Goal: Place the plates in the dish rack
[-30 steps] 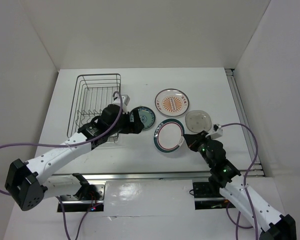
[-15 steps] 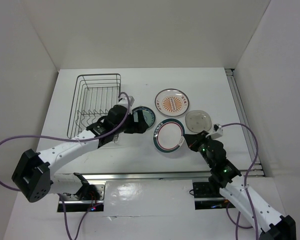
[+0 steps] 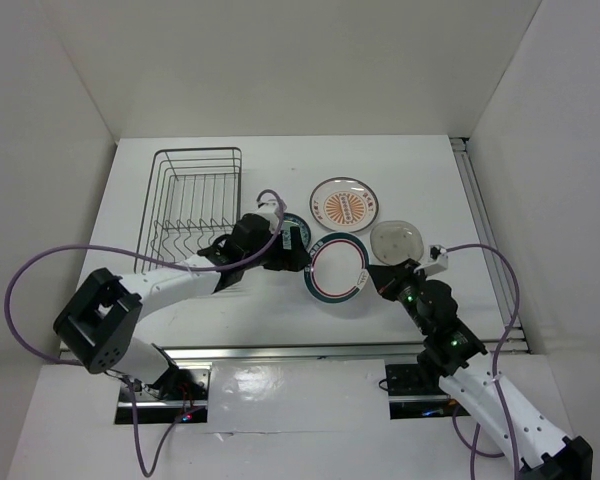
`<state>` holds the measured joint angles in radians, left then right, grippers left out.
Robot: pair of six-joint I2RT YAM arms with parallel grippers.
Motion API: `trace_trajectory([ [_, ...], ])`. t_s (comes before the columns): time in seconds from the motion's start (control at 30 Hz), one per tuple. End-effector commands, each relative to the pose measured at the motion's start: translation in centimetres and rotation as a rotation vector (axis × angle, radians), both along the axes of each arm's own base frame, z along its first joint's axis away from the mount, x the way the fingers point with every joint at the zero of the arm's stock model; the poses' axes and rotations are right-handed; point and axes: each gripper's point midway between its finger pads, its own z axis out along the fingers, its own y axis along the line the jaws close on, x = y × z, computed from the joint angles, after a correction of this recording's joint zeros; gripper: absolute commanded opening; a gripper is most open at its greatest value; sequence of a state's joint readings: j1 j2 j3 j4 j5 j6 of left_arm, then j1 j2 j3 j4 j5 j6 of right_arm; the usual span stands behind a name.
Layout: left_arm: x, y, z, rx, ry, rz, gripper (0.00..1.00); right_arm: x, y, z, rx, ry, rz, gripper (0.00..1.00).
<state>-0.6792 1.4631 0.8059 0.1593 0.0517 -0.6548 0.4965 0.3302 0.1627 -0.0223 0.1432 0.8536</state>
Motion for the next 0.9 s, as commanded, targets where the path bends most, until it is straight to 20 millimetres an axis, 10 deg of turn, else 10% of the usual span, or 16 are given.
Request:
trace_trajectory([
  [0.0, 0.6, -2.5, 2.1, -0.121, -0.078, -0.116, 1.0, 0.1, 0.3, 5.6, 0.064, -0.134, 0.016, 0.0],
  [0.7, -0.4, -4.0, 2.1, -0.541, 0.032, -0.342, 0.94, -0.6, 0.6, 7.0, 0.072, -0.161, 0.053, 0.0],
  [0.87, -0.8, -4.9, 1.7, -0.645, 0.069, -0.394, 0.64, -0.7, 0.6, 7.0, 0.071, -0.16, 0.053, 0.0],
])
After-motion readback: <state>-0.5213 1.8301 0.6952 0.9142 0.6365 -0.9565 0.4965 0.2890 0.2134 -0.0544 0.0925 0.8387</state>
